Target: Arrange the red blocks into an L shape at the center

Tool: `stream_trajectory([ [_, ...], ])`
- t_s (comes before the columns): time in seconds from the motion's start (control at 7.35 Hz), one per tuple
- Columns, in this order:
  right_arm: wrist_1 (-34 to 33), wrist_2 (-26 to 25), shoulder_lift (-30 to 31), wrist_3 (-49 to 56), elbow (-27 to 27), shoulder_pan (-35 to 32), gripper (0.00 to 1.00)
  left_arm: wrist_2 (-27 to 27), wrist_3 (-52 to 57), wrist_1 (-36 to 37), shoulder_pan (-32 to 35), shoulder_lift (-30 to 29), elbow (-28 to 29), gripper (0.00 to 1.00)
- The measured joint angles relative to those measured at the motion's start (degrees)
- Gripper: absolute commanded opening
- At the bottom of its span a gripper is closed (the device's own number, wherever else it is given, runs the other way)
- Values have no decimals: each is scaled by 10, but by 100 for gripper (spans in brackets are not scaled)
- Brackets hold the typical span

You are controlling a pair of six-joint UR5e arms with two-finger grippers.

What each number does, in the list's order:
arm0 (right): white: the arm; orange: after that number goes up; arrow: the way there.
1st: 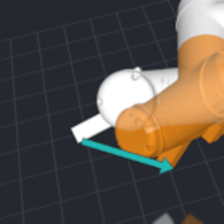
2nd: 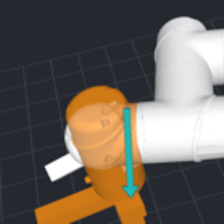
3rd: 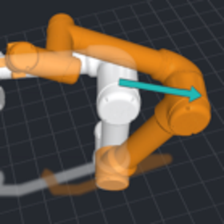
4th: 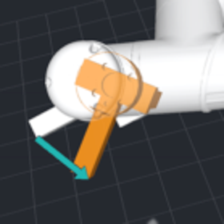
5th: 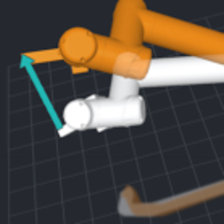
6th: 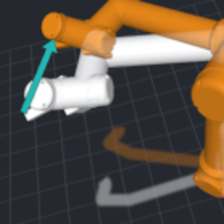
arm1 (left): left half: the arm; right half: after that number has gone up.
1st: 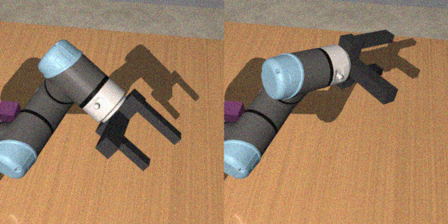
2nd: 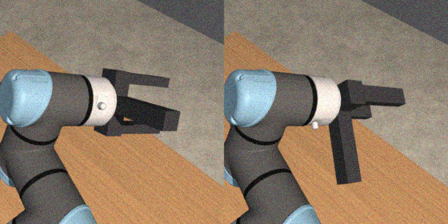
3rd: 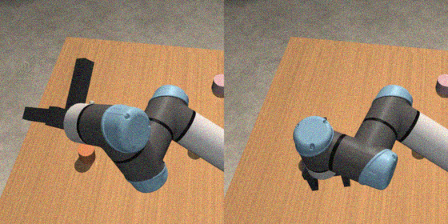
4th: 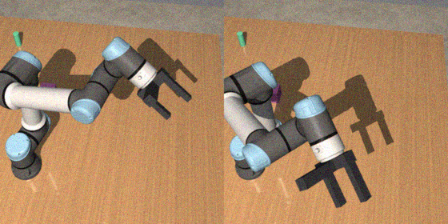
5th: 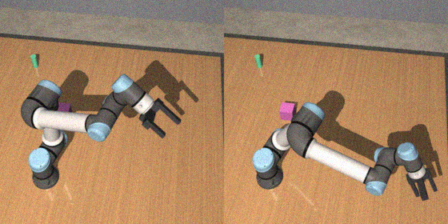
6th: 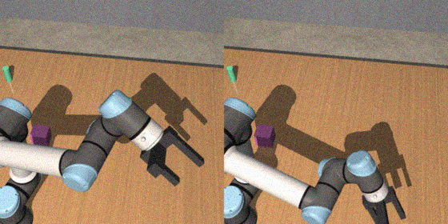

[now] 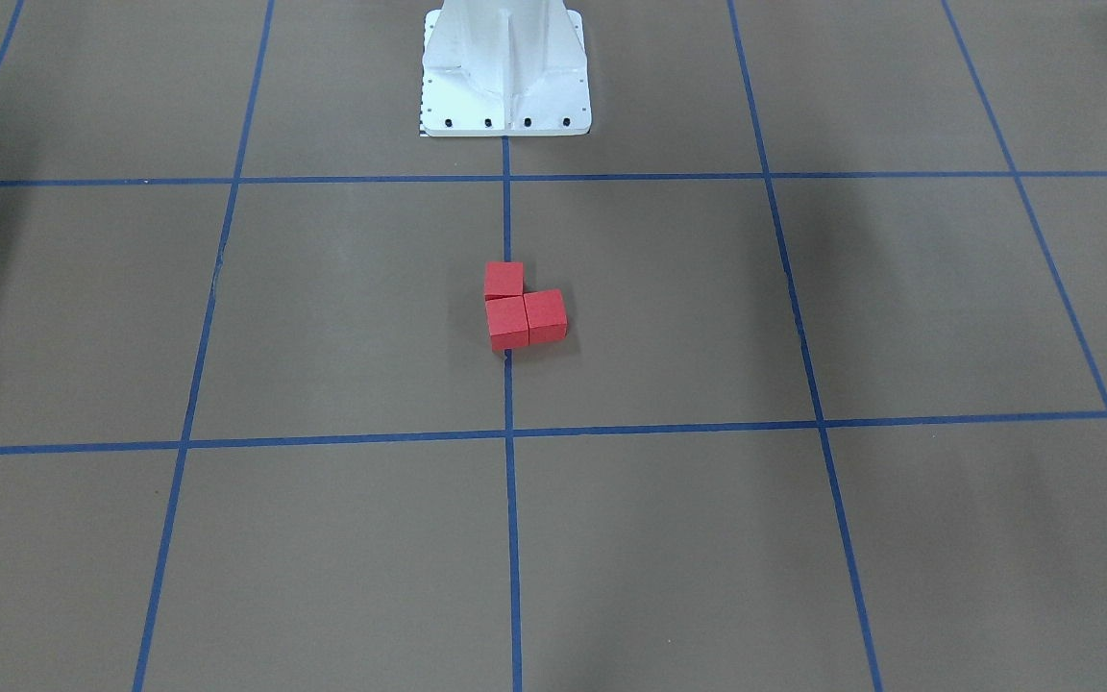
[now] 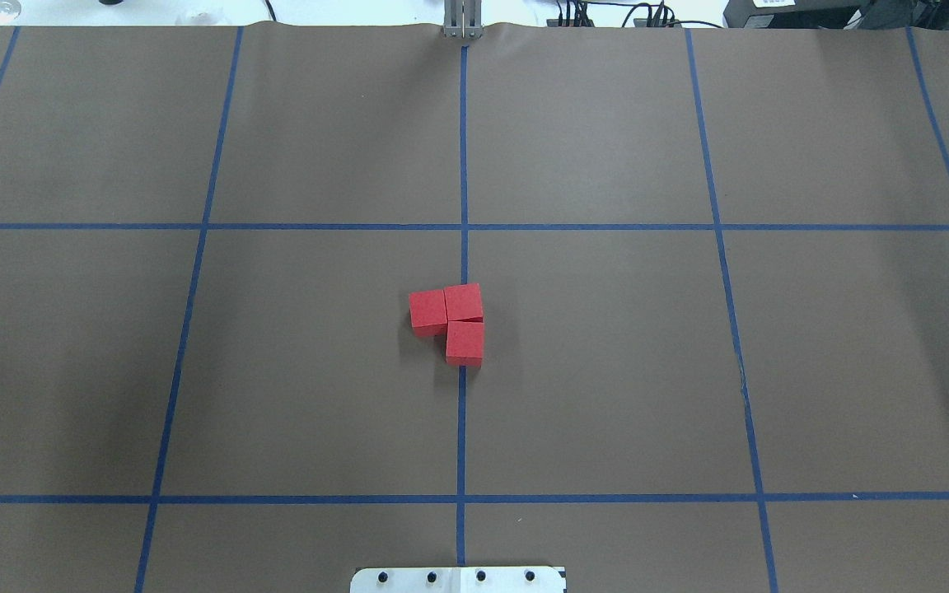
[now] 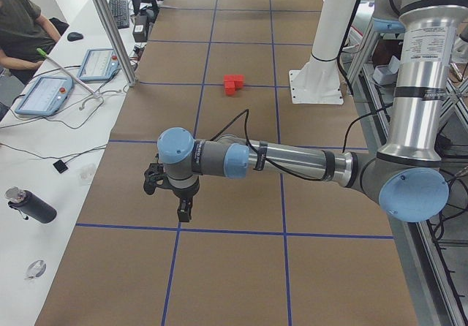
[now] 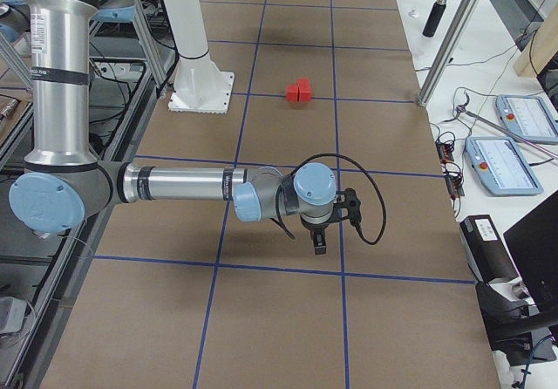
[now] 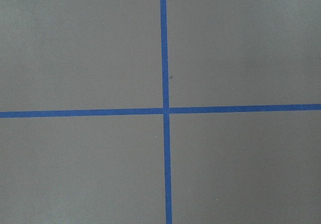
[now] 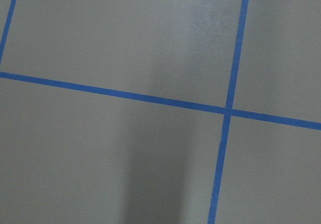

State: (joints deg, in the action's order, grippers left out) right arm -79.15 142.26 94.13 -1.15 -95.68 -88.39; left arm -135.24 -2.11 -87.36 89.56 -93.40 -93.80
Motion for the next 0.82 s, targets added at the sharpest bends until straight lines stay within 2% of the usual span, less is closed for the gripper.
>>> stream_trajectory([
  [0.82,0,0,5,0,-6,0,100,0,4,-13,-1,5,-6,100],
])
